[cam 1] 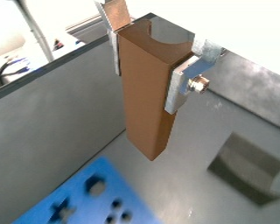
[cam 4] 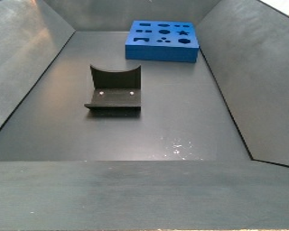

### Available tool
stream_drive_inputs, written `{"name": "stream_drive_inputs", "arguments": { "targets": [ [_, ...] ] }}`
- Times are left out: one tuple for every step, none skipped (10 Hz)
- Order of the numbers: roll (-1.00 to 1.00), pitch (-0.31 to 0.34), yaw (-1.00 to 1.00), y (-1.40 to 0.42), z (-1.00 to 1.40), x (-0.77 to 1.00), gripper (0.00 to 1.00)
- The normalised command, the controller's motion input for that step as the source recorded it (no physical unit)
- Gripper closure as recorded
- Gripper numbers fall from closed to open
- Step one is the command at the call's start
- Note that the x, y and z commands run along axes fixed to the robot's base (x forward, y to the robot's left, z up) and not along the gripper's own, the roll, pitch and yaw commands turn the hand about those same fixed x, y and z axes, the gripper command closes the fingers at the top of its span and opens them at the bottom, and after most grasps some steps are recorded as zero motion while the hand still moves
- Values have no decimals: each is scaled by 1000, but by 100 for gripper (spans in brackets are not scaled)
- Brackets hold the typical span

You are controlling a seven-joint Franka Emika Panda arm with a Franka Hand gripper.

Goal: Pick up the arch object. Move up. Rotate the arch object. Move to above the board. Insert the arch object.
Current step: Move to above the board, then insert the arch object.

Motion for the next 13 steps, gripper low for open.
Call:
{"name": "stream_drive_inputs", "arguments": {
  "targets": [
    [39, 138, 10, -1000, 59, 356, 100],
    [53, 146, 13, -858, 59, 347, 100],
    [75, 144, 11, -609, 47, 271, 100],
    [89, 134, 11, -377, 37, 200, 100],
    [83, 109, 9, -201, 32, 125, 100],
    [-6, 0, 0, 0, 0, 0, 100],
    [0, -1, 0, 0, 0, 31, 100],
    [51, 0, 0, 0, -240, 469, 100],
    [106, 9, 0, 0, -380, 886, 100],
    [133, 19, -9, -74, -454, 1000, 100],
    [141, 17, -14, -86, -466, 1000, 100],
    [137, 4, -40, -109, -446, 1000, 100],
    [140, 4, -51, -83, -454, 1000, 100]
  ]
}}
